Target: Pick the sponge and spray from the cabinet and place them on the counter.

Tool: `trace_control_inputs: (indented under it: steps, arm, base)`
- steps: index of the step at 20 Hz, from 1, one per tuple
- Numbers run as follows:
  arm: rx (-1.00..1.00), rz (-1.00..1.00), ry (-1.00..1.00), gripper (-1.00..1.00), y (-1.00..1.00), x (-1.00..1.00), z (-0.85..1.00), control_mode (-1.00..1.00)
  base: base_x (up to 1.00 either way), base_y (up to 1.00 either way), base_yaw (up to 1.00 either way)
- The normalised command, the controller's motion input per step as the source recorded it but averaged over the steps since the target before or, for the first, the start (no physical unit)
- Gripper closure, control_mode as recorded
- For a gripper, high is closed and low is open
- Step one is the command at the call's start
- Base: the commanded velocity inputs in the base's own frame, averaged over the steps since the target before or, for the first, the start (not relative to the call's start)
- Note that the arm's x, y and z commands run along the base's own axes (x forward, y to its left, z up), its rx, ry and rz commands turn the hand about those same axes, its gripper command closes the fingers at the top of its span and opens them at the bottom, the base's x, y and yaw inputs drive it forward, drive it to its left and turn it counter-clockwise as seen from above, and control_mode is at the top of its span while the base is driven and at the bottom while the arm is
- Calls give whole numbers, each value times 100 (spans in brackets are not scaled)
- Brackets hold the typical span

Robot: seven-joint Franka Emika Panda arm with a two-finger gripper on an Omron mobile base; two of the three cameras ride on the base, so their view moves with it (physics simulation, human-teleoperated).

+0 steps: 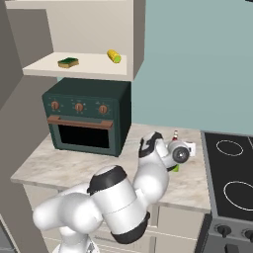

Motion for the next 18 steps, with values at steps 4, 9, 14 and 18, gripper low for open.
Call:
trace_control_inputs:
  steps: [4,9,14,18]
  arm:
    - [0,2,0,100,-12,-3,-46,-100]
    - [0,1,0,100,-2,-13,-42,-100]
    - [0,2,0,100,-1,-29,-39,-100]
    - [0,2,0,100,-5,-44,-36,-100]
  base:
    - [0,0,0]
    - [0,0,0]
    - [0,0,0]
    - [0,0,0]
